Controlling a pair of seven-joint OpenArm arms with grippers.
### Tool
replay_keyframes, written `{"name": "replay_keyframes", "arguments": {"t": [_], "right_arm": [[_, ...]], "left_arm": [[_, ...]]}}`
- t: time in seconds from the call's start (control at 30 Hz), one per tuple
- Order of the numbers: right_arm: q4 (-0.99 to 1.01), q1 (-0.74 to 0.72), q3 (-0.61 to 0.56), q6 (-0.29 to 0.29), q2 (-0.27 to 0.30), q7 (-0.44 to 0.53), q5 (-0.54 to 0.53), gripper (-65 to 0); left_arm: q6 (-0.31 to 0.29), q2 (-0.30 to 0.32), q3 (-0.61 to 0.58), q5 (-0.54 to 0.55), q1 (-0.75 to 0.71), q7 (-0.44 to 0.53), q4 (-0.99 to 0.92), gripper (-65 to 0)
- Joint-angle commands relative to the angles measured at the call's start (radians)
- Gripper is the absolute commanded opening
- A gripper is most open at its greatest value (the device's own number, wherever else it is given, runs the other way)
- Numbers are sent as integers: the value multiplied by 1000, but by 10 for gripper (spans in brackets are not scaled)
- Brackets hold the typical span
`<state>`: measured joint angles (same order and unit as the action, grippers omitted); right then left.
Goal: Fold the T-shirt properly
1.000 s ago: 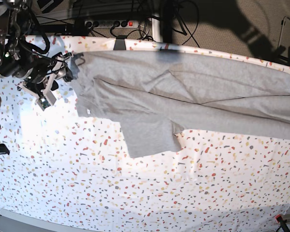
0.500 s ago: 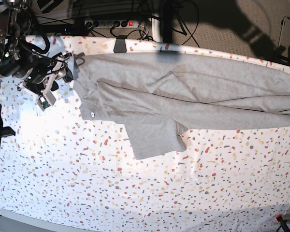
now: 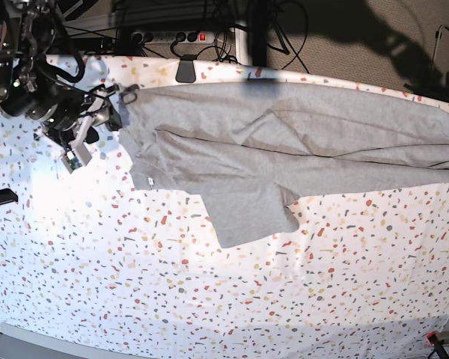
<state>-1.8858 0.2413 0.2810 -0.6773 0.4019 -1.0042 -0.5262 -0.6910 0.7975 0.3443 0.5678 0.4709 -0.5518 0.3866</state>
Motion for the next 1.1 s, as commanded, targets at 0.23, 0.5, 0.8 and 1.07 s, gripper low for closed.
{"name": "replay_keyframes", "arguments": {"t": [0.23,0.5,0.8,1.07], "right_arm": [[-16,-11,6,4,-6,13,2,-334],[-16,-24,6,4,-6,13,2,-334],[-11,-110,6,5,-10,38,-2,-334],[183,-225,6,5,-11,42,-10,-334]], "left_arm": [[-7,26,1,12,5,-4,37,-475],[-7,26,1,10,-1,-139,37,-395],[-7,9,1,134,-34,-136,37,-395],[-7,-2,1,140,-34,-137,37,-395]]}}
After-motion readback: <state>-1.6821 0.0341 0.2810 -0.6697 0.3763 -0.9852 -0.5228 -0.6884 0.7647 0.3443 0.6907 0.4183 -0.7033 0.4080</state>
